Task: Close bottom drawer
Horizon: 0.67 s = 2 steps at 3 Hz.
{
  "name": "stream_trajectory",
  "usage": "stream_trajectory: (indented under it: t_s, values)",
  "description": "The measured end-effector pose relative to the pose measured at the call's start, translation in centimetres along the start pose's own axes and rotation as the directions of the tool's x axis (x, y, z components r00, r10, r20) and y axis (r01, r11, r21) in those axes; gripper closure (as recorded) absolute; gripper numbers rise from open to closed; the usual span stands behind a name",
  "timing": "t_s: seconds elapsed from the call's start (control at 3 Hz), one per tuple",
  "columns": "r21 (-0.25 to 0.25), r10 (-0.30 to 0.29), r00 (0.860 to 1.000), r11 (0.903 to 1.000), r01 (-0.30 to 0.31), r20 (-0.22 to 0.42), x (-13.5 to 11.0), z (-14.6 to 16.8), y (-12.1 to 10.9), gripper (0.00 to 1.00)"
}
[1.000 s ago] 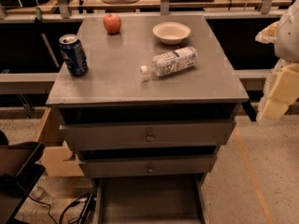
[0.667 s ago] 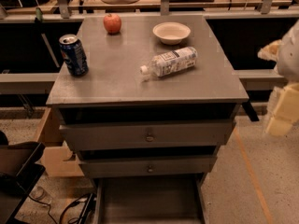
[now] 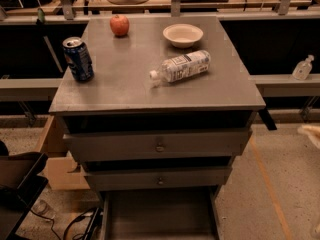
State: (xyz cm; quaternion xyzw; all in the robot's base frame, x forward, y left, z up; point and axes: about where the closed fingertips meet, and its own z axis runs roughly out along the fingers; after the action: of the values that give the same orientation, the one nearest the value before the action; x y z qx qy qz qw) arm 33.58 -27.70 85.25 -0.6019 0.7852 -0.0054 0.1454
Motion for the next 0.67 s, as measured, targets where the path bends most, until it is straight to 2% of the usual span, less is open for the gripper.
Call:
stream_trajectory:
  t_s: [0.33,0.67]
  values:
    - [0.015,-0.037,0.999,0.9992,0.038,-0.032,3.5,4.4,4.5,0.00]
    - [-0.017,-0.022,0.999,0.9996,0.022,-0.042,4.9,7.2,7.0,0.00]
